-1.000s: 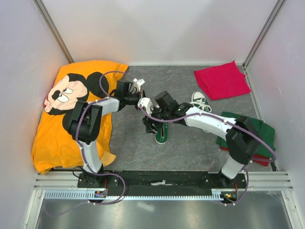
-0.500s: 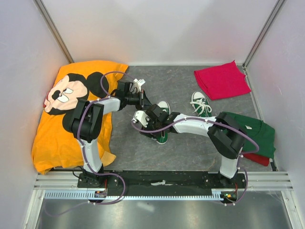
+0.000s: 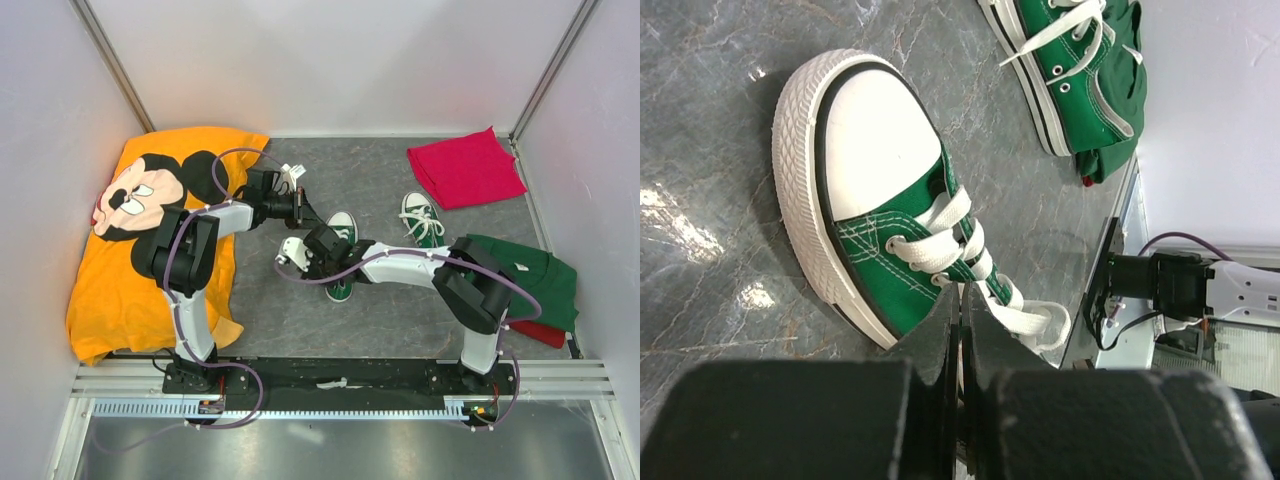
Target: Tie the shoes
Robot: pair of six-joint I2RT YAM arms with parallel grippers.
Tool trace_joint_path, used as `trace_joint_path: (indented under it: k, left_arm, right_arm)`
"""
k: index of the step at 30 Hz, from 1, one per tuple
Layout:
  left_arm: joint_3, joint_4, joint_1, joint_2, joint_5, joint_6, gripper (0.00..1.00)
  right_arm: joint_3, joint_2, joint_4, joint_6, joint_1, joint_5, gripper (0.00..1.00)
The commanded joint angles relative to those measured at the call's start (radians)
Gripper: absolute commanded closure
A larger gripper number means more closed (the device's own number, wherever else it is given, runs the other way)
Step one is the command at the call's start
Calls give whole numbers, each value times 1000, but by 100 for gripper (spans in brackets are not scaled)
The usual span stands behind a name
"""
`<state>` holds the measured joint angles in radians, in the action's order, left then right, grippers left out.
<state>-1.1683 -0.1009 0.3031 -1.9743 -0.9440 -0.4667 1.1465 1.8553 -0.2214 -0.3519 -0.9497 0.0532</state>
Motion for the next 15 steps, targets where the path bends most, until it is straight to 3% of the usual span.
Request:
trace_joint_path:
  k: [1,8,15]
  left_arm:
    - [-54,77,-2,23,-6,95,99]
    - [-53,220,-33,100,-1,206,98]
    - [-108,416,-104,124,-16,350,99]
  right_arm:
    - [38,-128,-27,48,41,35,100]
    - [15,-356,-136,96,184,192,100]
    - [-24,-409,-329,59,334,249,100]
